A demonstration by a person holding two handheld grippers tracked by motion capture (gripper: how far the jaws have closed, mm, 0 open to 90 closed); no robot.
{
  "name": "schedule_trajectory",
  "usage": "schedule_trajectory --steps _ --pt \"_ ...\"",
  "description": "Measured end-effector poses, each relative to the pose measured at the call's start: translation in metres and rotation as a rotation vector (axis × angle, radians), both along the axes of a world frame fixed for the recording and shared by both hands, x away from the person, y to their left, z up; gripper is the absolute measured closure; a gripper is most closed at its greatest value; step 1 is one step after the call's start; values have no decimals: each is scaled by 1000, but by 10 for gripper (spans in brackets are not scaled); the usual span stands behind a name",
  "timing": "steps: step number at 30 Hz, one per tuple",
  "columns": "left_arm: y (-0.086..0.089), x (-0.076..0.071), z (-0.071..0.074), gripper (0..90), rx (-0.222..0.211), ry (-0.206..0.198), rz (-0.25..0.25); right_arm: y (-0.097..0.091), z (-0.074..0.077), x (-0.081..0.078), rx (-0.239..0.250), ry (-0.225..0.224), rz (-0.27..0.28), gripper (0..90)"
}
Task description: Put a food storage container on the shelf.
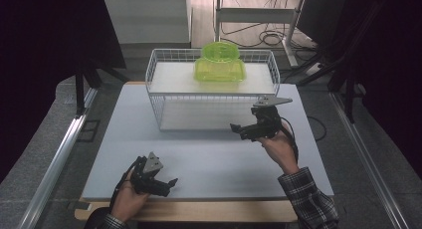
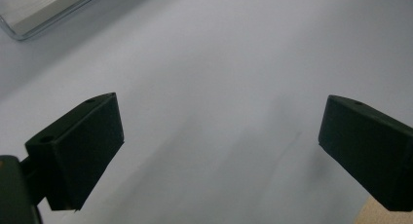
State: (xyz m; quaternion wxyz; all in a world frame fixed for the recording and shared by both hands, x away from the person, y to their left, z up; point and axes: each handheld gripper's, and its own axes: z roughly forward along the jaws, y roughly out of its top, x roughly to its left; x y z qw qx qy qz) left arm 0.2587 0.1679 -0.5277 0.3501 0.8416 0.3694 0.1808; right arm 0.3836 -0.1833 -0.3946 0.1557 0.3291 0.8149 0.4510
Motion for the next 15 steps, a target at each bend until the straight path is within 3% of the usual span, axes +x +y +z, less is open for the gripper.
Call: schedule_trajectory --steps 15 --pt "-1 0 0 38 12 1 7 -6 -25 -12 7 4 -23 5"
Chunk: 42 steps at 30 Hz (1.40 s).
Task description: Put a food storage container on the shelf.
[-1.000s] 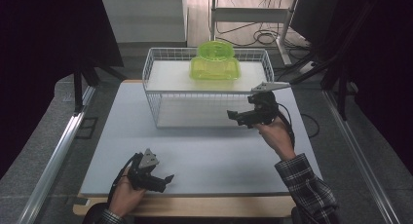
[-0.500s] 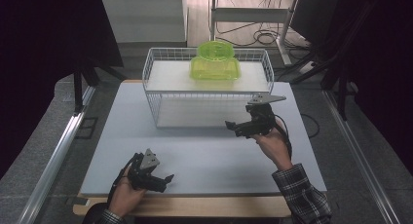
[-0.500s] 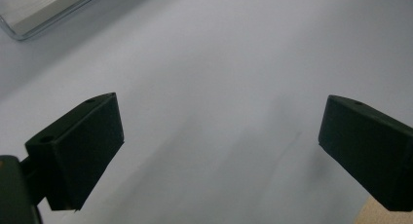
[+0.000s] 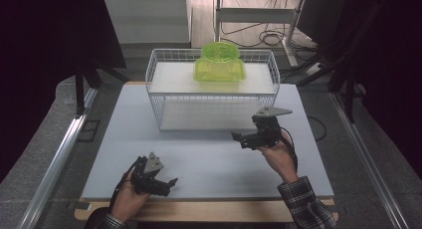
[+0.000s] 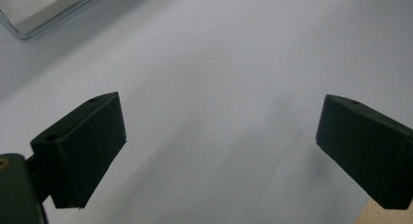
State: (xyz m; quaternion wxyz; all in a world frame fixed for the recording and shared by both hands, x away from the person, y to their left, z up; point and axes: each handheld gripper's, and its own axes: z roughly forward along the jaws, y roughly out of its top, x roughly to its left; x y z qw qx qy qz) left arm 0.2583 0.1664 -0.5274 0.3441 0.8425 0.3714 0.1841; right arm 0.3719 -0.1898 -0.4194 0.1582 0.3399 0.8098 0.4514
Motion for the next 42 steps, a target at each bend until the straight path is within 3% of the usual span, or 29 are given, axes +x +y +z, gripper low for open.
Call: schedule_trajectory --steps 14,26,42 --pt "0 -1 0 43 1 3 0 -10 -17 -13 -10 9 -12 5" --pt "0 0 -1 43 8 1 -8 -15 -20 -30 -36 -4 -11 5" --pt "-2 -1 -1 43 8 2 -3 -34 -36 -47 -51 8 -35 2"
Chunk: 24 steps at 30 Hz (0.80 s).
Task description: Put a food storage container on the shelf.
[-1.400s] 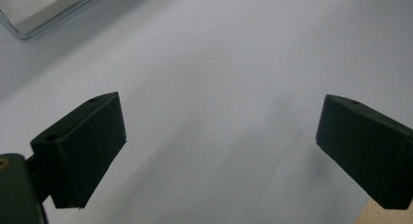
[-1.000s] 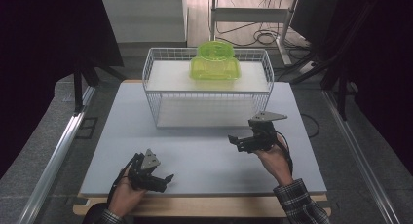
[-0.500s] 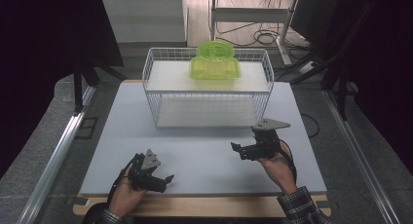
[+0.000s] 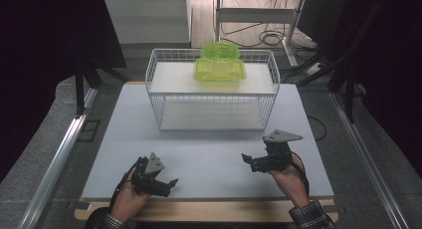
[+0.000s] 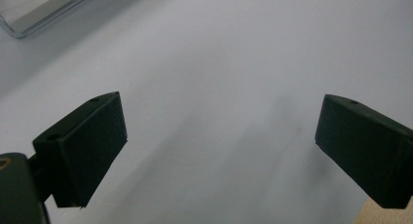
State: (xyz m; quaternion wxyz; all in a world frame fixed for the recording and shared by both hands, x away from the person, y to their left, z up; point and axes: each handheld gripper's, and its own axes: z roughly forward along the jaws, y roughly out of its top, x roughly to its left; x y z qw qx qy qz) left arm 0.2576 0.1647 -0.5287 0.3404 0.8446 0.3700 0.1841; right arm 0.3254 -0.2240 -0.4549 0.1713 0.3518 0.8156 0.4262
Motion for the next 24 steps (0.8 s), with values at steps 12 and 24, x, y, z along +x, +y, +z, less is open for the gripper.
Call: schedule_trajectory --steps 12,24 --pt "1 1 0 38 6 -10 -2 -19 -21 -4 -33 14 -40 2" --pt "0 1 -1 34 20 -14 -5 -29 -37 -9 -73 32 -58 2"
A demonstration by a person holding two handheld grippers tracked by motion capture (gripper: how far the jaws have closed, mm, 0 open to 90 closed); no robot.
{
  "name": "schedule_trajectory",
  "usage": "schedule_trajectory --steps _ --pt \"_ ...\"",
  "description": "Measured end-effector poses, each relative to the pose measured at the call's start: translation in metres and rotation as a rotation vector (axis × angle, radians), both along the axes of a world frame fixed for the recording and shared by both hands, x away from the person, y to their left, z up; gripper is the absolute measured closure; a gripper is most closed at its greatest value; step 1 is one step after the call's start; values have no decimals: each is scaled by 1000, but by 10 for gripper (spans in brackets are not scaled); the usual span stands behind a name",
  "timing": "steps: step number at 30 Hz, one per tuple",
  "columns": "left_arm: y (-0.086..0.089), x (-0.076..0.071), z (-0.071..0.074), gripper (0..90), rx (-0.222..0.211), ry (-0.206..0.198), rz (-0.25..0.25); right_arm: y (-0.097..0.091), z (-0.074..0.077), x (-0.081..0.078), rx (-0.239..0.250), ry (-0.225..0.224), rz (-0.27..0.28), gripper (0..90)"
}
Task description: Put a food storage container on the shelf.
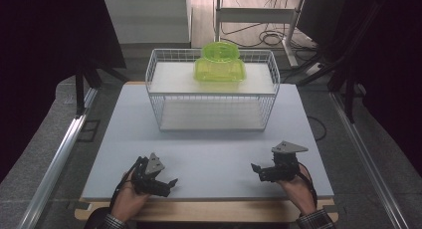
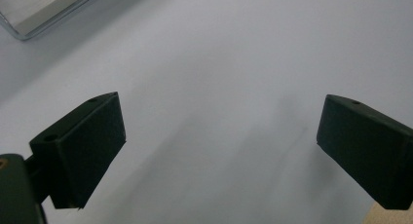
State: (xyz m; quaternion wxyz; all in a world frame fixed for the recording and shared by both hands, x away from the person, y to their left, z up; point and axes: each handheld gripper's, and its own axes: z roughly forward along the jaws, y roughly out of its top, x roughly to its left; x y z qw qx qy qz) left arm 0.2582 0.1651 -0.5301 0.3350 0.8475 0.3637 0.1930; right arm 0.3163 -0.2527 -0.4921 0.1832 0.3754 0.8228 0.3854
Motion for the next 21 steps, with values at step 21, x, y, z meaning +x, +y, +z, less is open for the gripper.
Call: schedule_trajectory --steps 21 --pt "-1 0 -1 29 15 -6 -9 1 -21 2 -38 65 -14 2"
